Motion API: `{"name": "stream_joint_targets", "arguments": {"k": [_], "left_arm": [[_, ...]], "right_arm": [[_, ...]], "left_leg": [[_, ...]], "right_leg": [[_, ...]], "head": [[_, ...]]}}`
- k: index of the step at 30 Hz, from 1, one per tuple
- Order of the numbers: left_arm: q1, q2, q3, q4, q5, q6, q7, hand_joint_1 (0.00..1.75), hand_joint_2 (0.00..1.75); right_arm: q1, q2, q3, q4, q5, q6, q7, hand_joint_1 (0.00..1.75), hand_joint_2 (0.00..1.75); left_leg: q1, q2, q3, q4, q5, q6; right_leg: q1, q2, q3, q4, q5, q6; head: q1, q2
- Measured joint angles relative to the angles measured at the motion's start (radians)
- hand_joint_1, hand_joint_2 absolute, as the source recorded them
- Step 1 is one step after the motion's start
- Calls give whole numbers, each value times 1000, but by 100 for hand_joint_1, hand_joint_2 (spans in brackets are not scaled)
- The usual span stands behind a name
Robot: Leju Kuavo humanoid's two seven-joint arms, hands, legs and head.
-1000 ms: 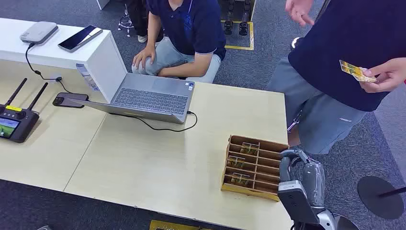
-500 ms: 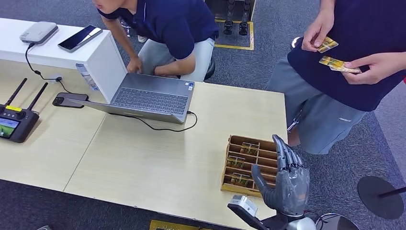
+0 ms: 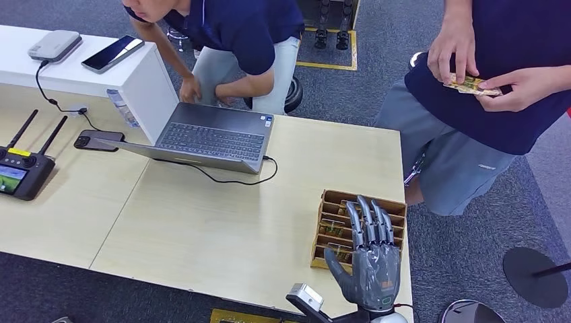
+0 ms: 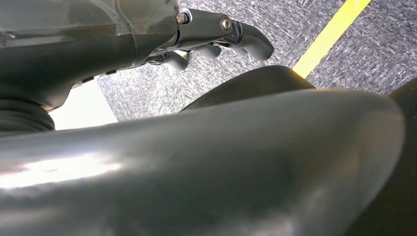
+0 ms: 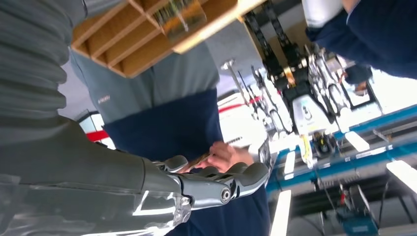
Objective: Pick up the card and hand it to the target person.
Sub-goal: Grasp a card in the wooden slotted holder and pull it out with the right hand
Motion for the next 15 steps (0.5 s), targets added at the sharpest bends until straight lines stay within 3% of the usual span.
{"name": "stream_joint_targets", "arguments": {"k": [15], "left_arm": [[0,0,0,0,0,-2,7,0,0]], "right_arm": [[1,22,0,32,17,0,15,136,175]], "left_leg": [[0,0,0,0,0,0]], "right_leg": [[0,0,0,0,0,0]], "head": [[0,0]]}}
